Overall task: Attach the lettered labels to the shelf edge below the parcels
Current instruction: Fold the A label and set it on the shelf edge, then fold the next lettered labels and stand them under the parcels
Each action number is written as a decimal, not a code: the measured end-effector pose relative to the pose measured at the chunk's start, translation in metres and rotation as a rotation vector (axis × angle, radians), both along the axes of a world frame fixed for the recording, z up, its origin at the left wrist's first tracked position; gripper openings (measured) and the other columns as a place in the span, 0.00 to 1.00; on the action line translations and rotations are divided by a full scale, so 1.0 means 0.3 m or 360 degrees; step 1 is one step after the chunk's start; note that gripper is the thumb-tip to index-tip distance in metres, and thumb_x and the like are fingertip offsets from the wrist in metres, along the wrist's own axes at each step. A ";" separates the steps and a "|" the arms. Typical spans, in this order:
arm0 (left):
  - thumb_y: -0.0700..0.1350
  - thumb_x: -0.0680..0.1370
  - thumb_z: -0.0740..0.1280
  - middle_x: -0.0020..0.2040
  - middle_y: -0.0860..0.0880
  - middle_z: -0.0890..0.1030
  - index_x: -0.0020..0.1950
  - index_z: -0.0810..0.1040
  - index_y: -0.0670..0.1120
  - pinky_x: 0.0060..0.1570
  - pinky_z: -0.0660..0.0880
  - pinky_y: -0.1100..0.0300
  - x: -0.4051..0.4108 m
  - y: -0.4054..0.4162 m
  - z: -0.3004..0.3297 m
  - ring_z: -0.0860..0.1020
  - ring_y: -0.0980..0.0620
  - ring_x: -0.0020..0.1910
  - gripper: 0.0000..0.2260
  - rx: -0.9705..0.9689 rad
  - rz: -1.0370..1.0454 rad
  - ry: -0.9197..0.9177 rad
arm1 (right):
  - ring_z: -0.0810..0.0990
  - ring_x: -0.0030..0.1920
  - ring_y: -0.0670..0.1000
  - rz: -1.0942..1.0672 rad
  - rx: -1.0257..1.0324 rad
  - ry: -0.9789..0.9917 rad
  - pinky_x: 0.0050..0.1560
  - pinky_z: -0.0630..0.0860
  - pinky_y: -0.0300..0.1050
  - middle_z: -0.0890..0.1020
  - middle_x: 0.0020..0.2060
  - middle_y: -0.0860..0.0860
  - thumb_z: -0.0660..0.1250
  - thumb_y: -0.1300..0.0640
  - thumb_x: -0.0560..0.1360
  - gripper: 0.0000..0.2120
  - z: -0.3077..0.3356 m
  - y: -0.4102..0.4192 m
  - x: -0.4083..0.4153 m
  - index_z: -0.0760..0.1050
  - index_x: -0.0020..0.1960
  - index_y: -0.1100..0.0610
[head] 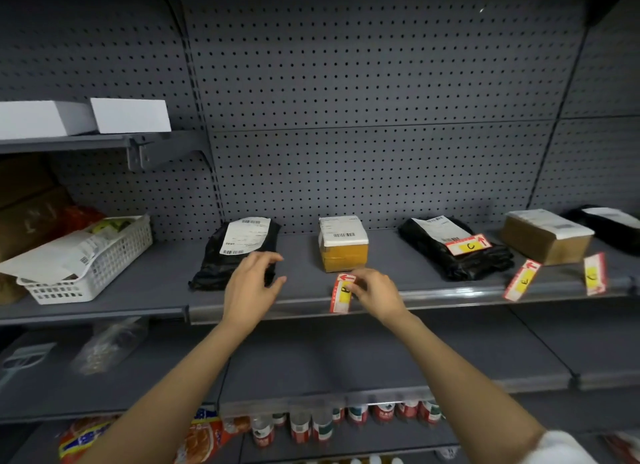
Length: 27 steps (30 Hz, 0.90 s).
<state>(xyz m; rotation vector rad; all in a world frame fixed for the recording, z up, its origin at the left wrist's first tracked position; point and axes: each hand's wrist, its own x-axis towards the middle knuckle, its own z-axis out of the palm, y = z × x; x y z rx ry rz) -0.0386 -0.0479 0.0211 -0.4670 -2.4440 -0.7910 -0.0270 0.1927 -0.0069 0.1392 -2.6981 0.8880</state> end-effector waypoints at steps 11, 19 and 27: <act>0.43 0.72 0.70 0.49 0.57 0.77 0.52 0.76 0.53 0.43 0.70 0.61 0.035 0.436 0.007 0.76 0.59 0.46 0.11 0.0147 -0.0460 -0.0139 | 0.78 0.56 0.50 -0.0196 -0.0224 0.0102 0.57 0.72 0.43 0.79 0.57 0.52 0.65 0.54 0.76 0.14 0.037 0.296 0.127 0.74 0.61 0.55; 0.42 0.72 0.70 0.47 0.53 0.78 0.53 0.75 0.52 0.44 0.73 0.58 0.059 0.865 -0.002 0.76 0.56 0.47 0.11 0.0128 -0.0628 -0.0144 | 0.79 0.50 0.47 -0.0361 -0.0206 0.0152 0.53 0.75 0.43 0.80 0.52 0.51 0.65 0.54 0.76 0.12 0.050 0.700 0.269 0.75 0.58 0.54; 0.42 0.72 0.70 0.47 0.53 0.77 0.51 0.75 0.53 0.40 0.71 0.60 0.071 1.176 -0.008 0.76 0.55 0.46 0.11 0.0226 -0.0429 -0.0200 | 0.77 0.55 0.47 -0.0314 -0.0096 0.0190 0.56 0.74 0.45 0.79 0.55 0.49 0.65 0.53 0.76 0.11 0.108 1.084 0.326 0.76 0.58 0.52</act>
